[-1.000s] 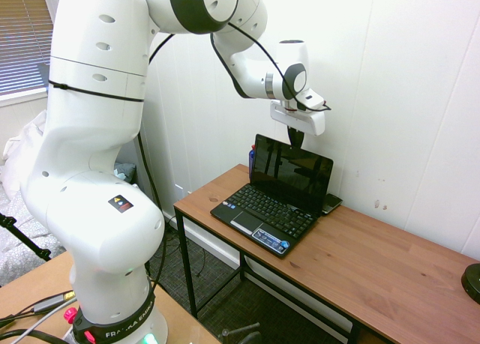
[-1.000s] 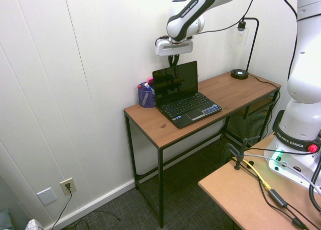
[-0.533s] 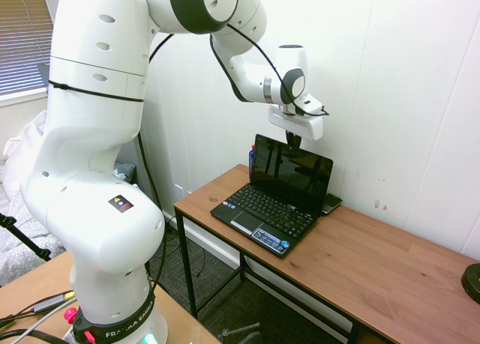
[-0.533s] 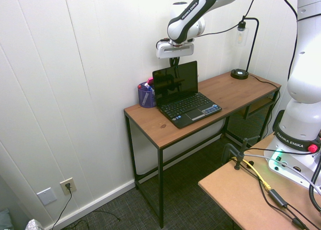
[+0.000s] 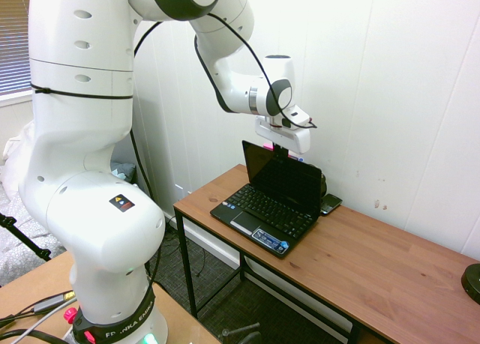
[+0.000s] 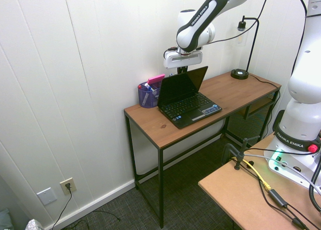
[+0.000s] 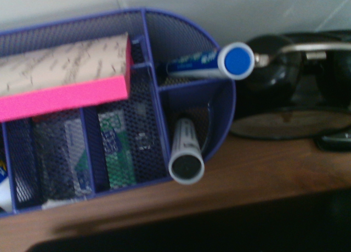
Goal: Close the laptop lid
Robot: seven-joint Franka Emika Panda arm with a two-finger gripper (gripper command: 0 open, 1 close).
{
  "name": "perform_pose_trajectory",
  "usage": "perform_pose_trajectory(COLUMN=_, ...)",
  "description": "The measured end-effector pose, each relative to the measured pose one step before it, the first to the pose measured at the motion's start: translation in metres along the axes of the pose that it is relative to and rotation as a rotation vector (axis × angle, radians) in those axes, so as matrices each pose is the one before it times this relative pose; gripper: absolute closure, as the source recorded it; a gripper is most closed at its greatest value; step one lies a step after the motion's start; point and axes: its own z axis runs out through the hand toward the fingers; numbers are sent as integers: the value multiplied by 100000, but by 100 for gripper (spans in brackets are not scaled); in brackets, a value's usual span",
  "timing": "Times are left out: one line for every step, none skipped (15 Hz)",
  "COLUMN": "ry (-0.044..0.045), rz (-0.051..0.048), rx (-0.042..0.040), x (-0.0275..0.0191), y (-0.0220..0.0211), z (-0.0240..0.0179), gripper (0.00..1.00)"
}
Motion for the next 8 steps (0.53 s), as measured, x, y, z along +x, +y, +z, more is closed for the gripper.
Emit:
perform_pose_trajectory(ry=-561, rz=136, rx=-1071, x=-290, y=714, z=252, gripper=100)
perform_pose_trajectory(ry=-674, rz=241, rx=-1203, x=-261, y=703, z=416, gripper=100)
perform_pose_trajectory(ry=-781, rz=313, rx=-1105, x=-247, y=578, z=468, gripper=100)
perform_pose_trajectory(ry=-620, rz=160, rx=-938, x=-222, y=483, z=501, gripper=100)
perform_pose_trajectory(ry=-756, rz=113, rx=-931, x=-217, y=460, z=507, gripper=100)
perform_pose_trajectory(ry=-872, rz=305, rx=-824, x=-144, y=394, z=500, gripper=100)
perform_pose_trajectory(ry=-848, rz=282, rx=-645, x=-116, y=363, z=527, gripper=100)
perform_pose_trajectory(ry=-854, rz=12, rx=-1129, x=-65, y=321, z=701, gripper=100)
